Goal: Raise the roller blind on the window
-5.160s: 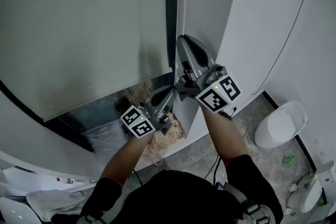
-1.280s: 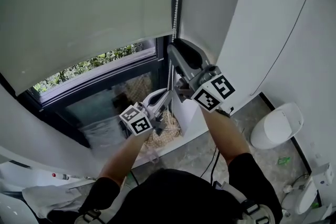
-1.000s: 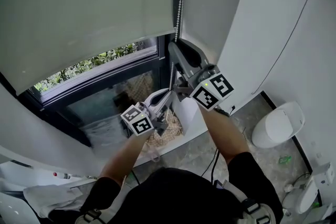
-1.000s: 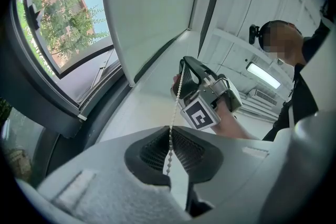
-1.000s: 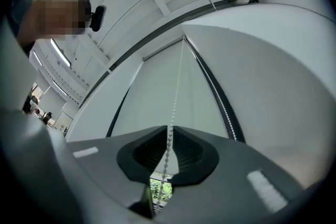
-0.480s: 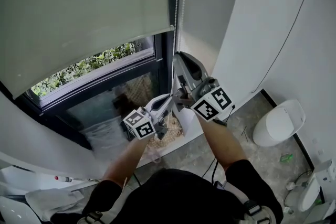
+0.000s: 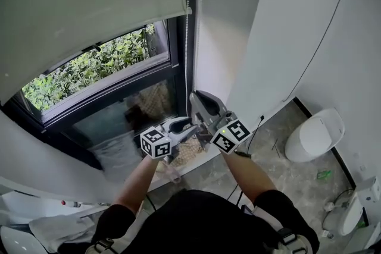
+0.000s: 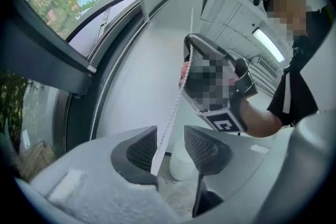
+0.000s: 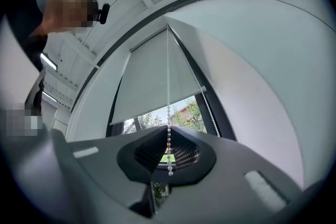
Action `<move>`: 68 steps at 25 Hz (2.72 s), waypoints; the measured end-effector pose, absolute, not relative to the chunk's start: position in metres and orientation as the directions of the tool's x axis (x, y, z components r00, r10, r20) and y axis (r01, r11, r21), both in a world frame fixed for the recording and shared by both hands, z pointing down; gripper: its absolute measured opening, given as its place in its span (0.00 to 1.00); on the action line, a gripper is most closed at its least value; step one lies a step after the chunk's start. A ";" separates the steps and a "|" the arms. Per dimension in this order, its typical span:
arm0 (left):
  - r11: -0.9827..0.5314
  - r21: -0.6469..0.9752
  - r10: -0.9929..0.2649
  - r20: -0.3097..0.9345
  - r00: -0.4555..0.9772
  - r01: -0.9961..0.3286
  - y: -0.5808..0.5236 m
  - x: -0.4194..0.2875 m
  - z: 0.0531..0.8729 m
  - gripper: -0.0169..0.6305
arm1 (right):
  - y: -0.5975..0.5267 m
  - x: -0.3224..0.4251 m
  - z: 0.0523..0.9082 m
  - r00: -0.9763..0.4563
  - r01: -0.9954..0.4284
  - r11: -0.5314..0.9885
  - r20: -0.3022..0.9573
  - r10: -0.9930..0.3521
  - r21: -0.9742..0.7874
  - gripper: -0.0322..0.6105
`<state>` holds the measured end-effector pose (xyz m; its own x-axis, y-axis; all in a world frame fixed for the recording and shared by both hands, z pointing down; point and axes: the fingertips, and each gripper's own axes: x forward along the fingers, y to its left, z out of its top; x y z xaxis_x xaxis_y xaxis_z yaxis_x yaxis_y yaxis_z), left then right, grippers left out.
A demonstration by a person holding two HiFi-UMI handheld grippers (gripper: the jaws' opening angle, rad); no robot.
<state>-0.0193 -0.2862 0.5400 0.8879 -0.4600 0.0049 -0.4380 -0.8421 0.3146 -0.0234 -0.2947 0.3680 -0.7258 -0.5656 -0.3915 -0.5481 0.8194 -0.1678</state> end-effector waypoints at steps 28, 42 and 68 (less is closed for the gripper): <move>-0.913 -0.216 -0.321 -0.137 0.937 -0.345 -0.324 -0.045 0.230 0.32 | -0.291 -0.008 0.364 -0.735 -0.537 0.830 -0.400 -0.547 -0.151 0.07; -0.949 -0.002 -0.288 -0.401 0.870 -0.315 -0.319 -0.012 0.156 0.12 | -0.285 -0.008 0.365 -0.732 -0.523 0.836 -0.414 -0.540 -0.166 0.07; -0.923 0.177 -0.384 -0.356 0.852 -0.342 -0.291 -0.024 0.386 0.05 | -0.250 -0.014 0.600 -0.811 -0.571 0.745 0.095 -0.578 -0.344 0.08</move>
<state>-0.0244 -0.2915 0.3862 0.8518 -0.3841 -0.3562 -0.3421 -0.9228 0.1770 -0.0135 -0.2503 0.6004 -0.8108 -0.5776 0.0948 -0.5712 0.7454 -0.3435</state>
